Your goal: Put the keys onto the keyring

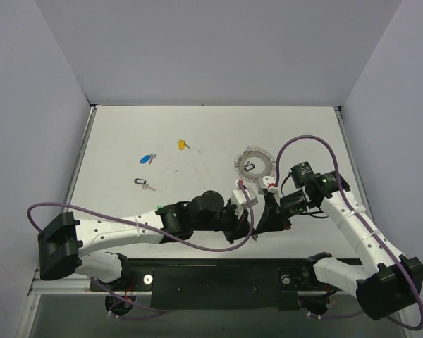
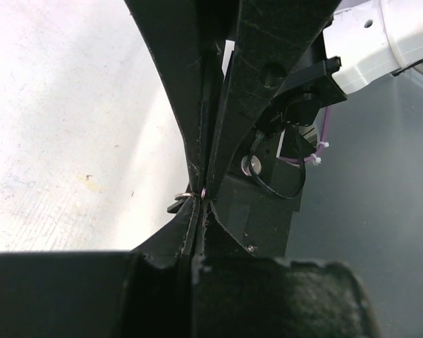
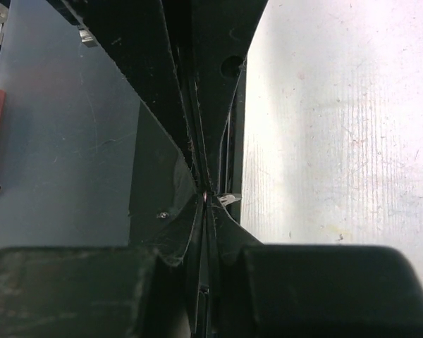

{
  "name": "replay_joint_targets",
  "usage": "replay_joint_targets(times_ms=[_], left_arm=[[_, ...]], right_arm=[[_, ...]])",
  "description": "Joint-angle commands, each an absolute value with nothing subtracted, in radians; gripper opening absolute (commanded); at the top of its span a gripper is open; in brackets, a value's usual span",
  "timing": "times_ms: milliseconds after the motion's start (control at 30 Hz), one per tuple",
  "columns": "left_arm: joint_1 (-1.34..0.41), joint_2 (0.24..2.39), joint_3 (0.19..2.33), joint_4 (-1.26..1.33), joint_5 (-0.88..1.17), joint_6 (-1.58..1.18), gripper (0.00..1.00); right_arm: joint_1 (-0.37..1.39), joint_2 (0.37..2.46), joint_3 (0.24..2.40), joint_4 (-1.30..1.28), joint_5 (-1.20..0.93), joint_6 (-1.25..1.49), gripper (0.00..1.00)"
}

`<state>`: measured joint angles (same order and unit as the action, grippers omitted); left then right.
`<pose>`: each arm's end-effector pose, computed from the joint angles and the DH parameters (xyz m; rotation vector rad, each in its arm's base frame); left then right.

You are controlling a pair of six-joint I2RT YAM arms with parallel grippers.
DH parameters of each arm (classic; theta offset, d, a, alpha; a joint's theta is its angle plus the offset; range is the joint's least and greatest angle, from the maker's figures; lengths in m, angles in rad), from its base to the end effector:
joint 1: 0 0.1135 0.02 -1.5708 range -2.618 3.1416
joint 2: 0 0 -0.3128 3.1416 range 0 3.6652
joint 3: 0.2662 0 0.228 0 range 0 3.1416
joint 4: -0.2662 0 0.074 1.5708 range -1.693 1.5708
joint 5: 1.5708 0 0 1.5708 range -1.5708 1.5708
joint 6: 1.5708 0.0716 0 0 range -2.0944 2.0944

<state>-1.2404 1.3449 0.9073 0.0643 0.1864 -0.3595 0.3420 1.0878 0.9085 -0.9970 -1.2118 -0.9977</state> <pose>0.0877 -0.2966 0.3268 1.0383 1.8820 -1.1895 0.1094 0.1101 0.3188 -1.5360 1.4698 1.2458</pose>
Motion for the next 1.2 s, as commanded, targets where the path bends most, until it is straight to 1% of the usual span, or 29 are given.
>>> replay_joint_targets(times_ms=[0,33,67,100,167,200,300,433,533,833,1167], left_arm=[[-1.23,1.299,0.875,0.162,0.158,-0.397,0.0],[-1.229,1.287,0.858,0.202,0.149,-0.411,0.01],[-1.229,1.266,0.824,0.25,0.131,-0.431,0.1],[-1.229,1.252,0.802,0.268,0.118,-0.446,0.25],[-1.232,1.201,0.74,0.33,0.071,-0.466,0.5],[-1.235,1.163,0.691,0.381,0.055,-0.471,0.52],[-1.244,1.085,0.57,0.497,0.022,-0.469,0.54],[-1.278,1.029,0.459,0.701,0.009,-0.398,0.53],[-1.302,1.054,0.46,0.756,0.009,-0.321,0.53],[-1.305,1.196,0.554,0.798,0.008,-0.235,0.5],[-1.305,1.207,0.542,0.819,-0.041,-0.221,0.5]], right_arm=[[0.341,1.057,0.907,-1.0,-1.239,-0.968,0.0],[0.325,1.048,0.905,-0.988,-1.25,-0.948,0.0],[0.318,1.045,0.904,-0.98,-1.258,-0.94,0.0],[0.296,1.036,0.897,-0.97,-1.279,-0.927,0.0],[0.262,1.01,0.879,-0.948,-1.304,-0.904,0.0],[0.246,1.0,0.871,-0.936,-1.31,-0.89,0.0],[0.213,0.945,0.832,-0.862,-1.344,-0.818,0.0],[0.183,0.928,0.816,-0.847,-1.382,-0.813,0.0],[0.175,0.93,0.812,-0.847,-1.41,-0.83,0.0],[0.166,0.93,0.793,-0.844,-1.417,-0.873,0.0],[0.152,0.927,0.782,-0.839,-1.407,-0.877,0.0]])
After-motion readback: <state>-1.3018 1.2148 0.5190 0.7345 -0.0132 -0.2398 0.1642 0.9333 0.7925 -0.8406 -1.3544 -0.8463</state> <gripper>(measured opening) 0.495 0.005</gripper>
